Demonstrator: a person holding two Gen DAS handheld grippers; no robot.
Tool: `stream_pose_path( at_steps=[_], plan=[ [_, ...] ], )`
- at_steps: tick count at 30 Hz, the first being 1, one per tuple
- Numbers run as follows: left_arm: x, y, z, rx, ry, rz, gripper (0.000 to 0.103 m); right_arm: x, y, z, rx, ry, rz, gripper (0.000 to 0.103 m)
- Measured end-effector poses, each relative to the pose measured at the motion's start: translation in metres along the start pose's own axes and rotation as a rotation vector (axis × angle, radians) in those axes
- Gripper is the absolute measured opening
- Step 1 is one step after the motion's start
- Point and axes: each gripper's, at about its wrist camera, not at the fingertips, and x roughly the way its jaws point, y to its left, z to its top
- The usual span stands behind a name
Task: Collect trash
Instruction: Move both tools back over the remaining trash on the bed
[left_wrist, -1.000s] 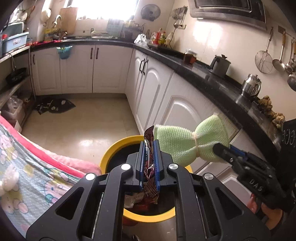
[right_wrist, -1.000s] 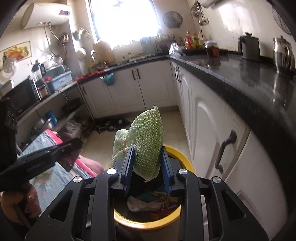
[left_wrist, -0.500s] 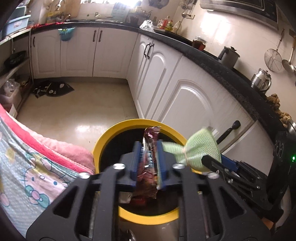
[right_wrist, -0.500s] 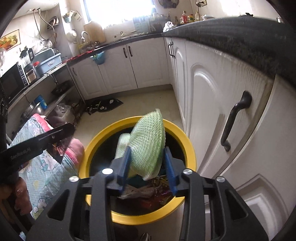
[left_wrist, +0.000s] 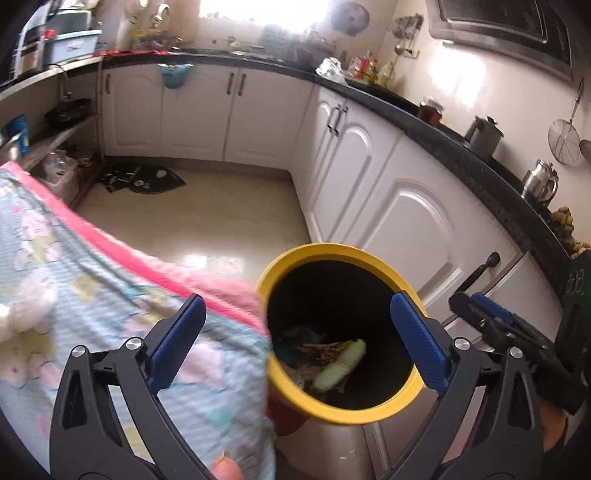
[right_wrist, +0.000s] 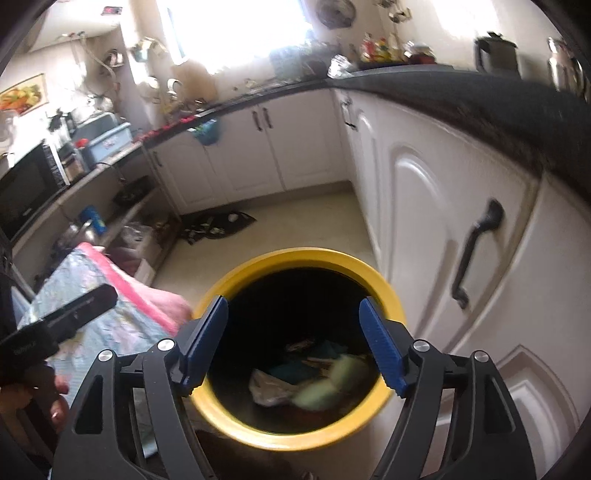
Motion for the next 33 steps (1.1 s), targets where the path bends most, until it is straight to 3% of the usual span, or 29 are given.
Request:
stream_pose_path(
  at_steps=[17, 33],
  plan=[
    [-0.125, 0.079, -0.022, -0.069, -0.146, 0.134, 0.092, -0.039, 0.112, 0.012, -0.179, -0.042, 0.265, 0.078],
    [-0.224, 0.154, -0.074, -0.095, -0.192, 0.258, 0.092, -0.008, 0.215, 0.012, -0.291, 0.065, 0.433, 0.078]
  ],
)
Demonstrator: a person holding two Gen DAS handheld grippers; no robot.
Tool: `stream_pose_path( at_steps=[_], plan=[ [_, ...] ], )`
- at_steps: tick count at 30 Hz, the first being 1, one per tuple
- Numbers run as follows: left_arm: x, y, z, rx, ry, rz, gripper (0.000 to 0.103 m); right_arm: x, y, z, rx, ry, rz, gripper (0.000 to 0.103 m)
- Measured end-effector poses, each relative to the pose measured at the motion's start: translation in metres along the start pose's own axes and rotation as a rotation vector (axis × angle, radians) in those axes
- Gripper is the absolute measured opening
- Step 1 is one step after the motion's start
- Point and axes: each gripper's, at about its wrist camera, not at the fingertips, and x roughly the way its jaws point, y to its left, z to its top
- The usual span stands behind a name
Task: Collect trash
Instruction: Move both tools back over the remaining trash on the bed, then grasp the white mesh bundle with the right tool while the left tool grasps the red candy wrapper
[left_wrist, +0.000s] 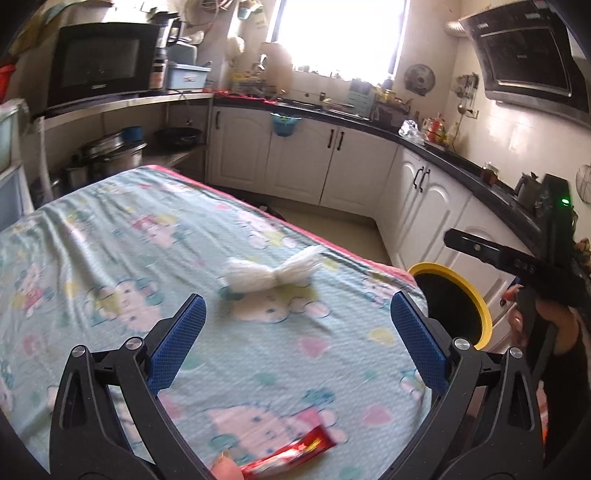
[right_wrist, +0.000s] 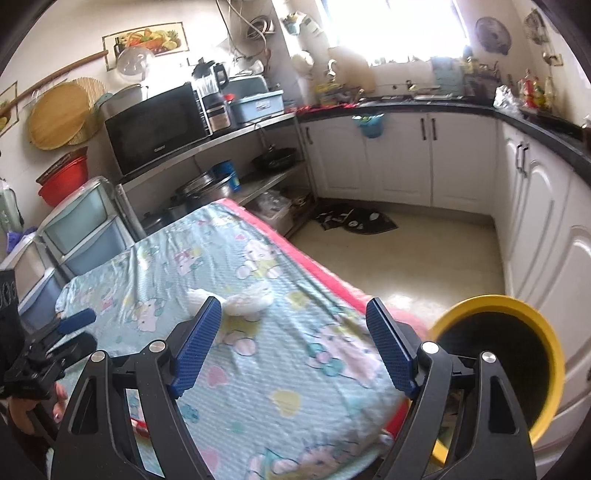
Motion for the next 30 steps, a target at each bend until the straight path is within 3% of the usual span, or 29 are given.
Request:
stream_pose_path(
  at_steps=[5, 9, 18, 23, 26, 30],
  plan=[
    [-0.008, 0.016, -0.01, 0.006, 0.028, -0.006, 0.092, 0.025, 0.015, 0.005, 0.004, 0.042, 0.036, 0.078],
    [-0.006, 0.017, -0.022, 0.075, 0.07, -0.025, 0.092, 0.047, 0.023, 0.006, 0.0, 0.091, 0.049, 0.078],
    [0.014, 0.001, -0.064, 0.306, 0.245, -0.124, 0.092, 0.102, 0.028, -0.003, 0.017, 0.214, 0.051, 0.078],
    [0.027, 0.004, -0.079, 0.337, 0.342, -0.167, 0.091, 0.138, 0.034, -0.003, 0.044, 0.262, 0.041, 0.078],
    [0.029, 0.004, -0.086, 0.372, 0.372, -0.179, 0.081, 0.157, 0.036, -0.002, 0.073, 0.279, 0.04, 0.076],
    [0.032, 0.0, -0.097, 0.414, 0.407, -0.166, 0.063, 0.181, 0.037, 0.001, 0.112, 0.306, 0.031, 0.062]
  ],
)
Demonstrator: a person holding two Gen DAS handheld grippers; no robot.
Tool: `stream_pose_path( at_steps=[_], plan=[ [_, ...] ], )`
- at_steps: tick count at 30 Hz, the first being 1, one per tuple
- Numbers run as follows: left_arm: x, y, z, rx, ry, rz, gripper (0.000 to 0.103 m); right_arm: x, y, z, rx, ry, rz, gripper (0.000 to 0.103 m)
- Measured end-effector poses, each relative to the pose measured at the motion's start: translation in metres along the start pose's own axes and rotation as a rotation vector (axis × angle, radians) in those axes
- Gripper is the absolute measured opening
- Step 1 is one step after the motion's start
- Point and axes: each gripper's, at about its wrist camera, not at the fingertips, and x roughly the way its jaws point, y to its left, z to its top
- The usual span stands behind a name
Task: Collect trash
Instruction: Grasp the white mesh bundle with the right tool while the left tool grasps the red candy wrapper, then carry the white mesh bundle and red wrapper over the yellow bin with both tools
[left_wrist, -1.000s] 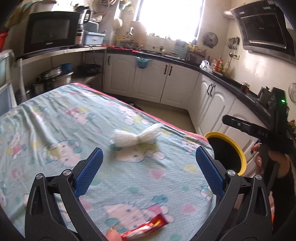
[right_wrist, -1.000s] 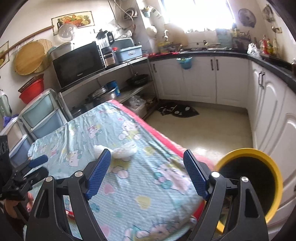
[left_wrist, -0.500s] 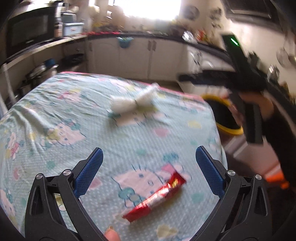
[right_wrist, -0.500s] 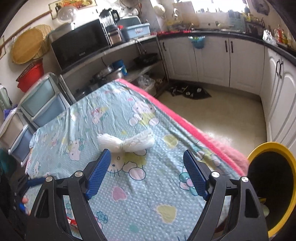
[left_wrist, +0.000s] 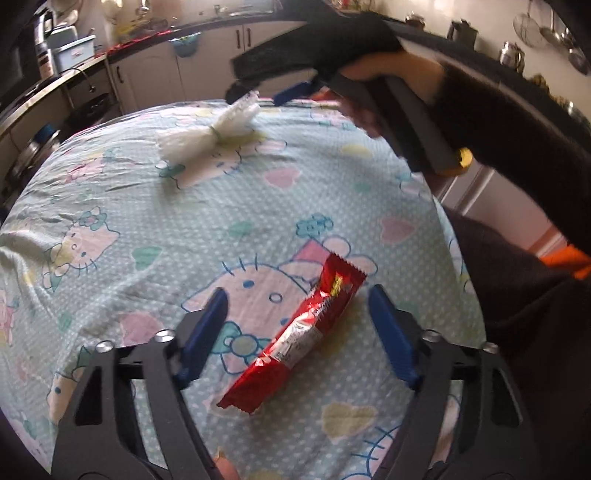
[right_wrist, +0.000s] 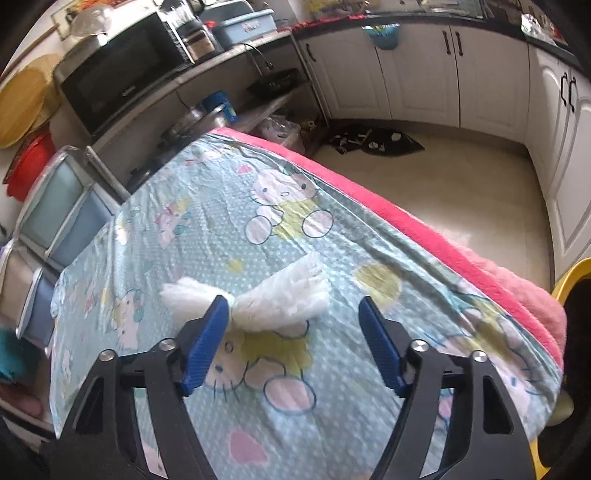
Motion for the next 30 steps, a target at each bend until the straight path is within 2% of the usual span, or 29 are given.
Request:
stream_pose_path(
  at_steps=[1, 2, 3, 4, 6, 8, 12, 21, 30],
  plan=[
    [0.003, -0.002, -0.002, 0.009, 0.015, 0.0, 0.059, 0.005, 0.0, 0.002, 0.006, 0.01, 0.004, 0.057],
    [0.006, -0.005, -0.004, 0.02, 0.03, 0.007, 0.056, 0.009, 0.001, 0.002, 0.003, 0.019, 0.012, 0.042],
    [0.008, -0.007, -0.005, 0.028, 0.046, 0.014, 0.049, 0.011, 0.003, 0.002, -0.007, 0.03, 0.021, 0.025],
    [0.013, -0.01, -0.008, 0.04, 0.072, 0.028, 0.044, 0.013, 0.004, 0.0, -0.021, 0.037, 0.028, 0.018],
    [0.013, -0.013, -0.01, 0.044, 0.071, 0.036, 0.04, 0.008, 0.006, -0.004, -0.048, 0.023, 0.029, 0.011],
    [0.011, -0.013, -0.01, 0.038, 0.072, 0.028, 0.032, -0.003, 0.005, -0.009, -0.071, -0.001, 0.036, 0.01],
    [0.01, -0.015, -0.009, 0.04, 0.069, 0.019, 0.026, -0.032, -0.002, -0.018, -0.088, -0.056, 0.04, 0.01],
    [0.016, -0.011, 0.017, -0.085, 0.022, -0.016, 0.024, -0.098, -0.037, -0.04, -0.051, -0.175, 0.02, 0.01],
    [0.01, -0.02, 0.059, -0.159, -0.095, -0.023, 0.023, -0.17, -0.084, -0.059, 0.025, -0.296, -0.007, 0.01]
  ],
)
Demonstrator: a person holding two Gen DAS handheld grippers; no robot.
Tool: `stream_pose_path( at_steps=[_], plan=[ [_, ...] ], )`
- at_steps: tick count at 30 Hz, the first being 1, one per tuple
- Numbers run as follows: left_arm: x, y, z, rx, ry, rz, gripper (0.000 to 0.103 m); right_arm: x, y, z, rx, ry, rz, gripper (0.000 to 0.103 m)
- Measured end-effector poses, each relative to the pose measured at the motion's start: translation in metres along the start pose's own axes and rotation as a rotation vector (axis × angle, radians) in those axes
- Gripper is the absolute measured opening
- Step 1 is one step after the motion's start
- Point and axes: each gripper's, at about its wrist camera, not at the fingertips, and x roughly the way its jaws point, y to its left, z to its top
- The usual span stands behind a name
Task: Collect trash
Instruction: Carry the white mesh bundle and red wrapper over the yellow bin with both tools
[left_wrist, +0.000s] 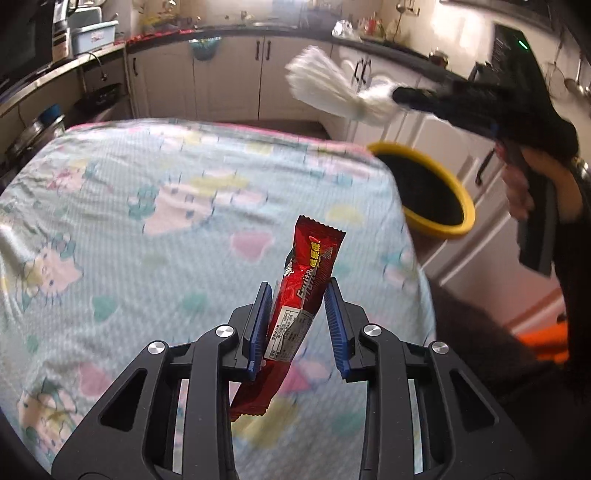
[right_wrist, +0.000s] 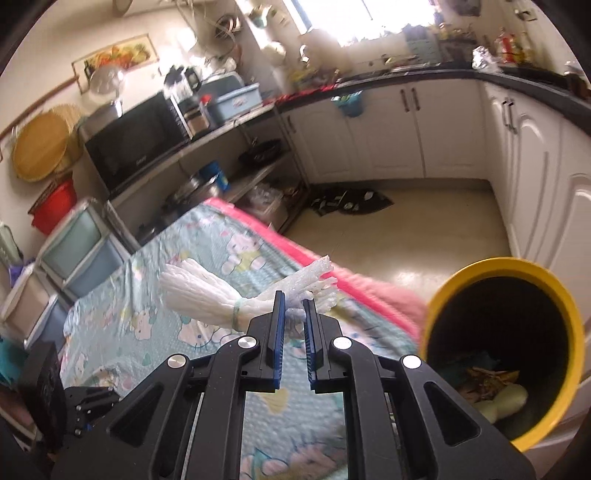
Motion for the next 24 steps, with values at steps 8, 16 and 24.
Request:
stream_pose_path(
  at_steps=[8, 16, 24],
  plan=[
    [0.008, -0.027, 0.048, -0.011, -0.093, -0.036, 0.023, -0.059, -0.028, 0.007, -0.011, -0.114, -0.102, 0.01],
    [0.016, -0.063, 0.092, 0.03, -0.167, -0.091, 0.023, -0.1, -0.055, 0.009, 0.023, -0.194, -0.179, 0.01],
    [0.02, -0.096, 0.122, 0.061, -0.214, -0.143, 0.022, -0.132, -0.076, 0.01, 0.047, -0.259, -0.26, 0.01]
  ],
)
